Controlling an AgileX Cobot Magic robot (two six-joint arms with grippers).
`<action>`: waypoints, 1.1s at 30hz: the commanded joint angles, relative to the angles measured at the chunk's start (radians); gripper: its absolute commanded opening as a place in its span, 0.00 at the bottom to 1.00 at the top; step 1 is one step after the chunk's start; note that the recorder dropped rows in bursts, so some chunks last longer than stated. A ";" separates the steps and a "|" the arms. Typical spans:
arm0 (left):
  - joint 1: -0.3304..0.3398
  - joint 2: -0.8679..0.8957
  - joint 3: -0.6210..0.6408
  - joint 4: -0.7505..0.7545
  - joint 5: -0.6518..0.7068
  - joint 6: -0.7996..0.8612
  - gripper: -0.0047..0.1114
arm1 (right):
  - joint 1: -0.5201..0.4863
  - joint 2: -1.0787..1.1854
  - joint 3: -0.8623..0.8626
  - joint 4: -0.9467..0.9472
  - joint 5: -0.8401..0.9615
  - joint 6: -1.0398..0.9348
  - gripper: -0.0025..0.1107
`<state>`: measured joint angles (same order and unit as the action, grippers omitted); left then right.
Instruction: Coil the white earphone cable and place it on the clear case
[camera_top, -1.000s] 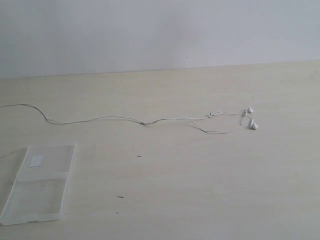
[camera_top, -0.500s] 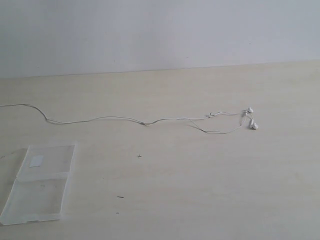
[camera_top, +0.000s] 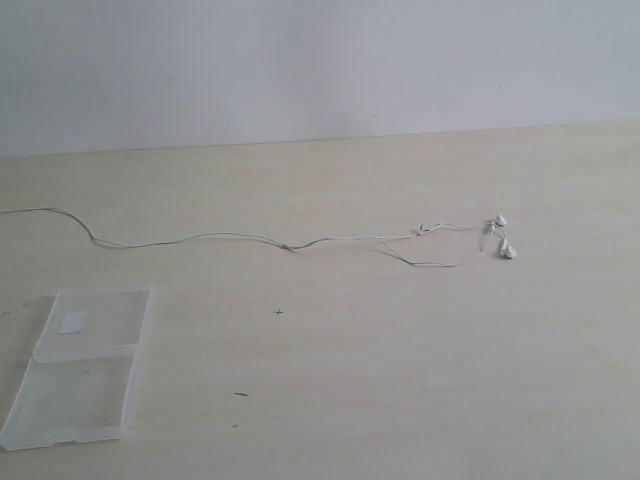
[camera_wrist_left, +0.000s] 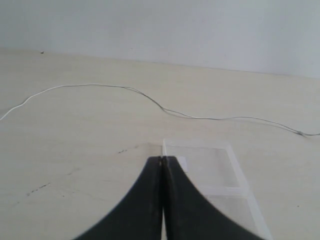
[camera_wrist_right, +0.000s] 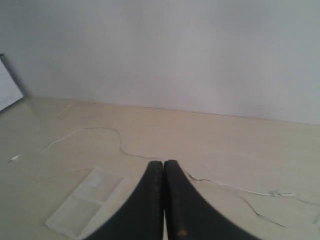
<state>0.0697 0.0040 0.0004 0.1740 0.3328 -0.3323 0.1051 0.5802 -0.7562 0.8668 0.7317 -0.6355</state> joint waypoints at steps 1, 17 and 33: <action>0.002 -0.004 0.000 -0.005 -0.005 -0.006 0.04 | 0.000 0.200 -0.012 0.259 -0.016 -0.313 0.02; 0.002 -0.004 0.000 -0.005 -0.005 -0.006 0.04 | 0.277 1.067 -0.605 -0.086 -0.026 -0.287 0.02; 0.002 -0.004 0.000 -0.005 -0.005 -0.006 0.04 | 0.481 1.543 -1.082 -0.169 -0.045 -0.120 0.39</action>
<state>0.0697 0.0040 0.0004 0.1740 0.3328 -0.3323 0.5722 2.0804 -1.8158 0.7060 0.7536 -0.7781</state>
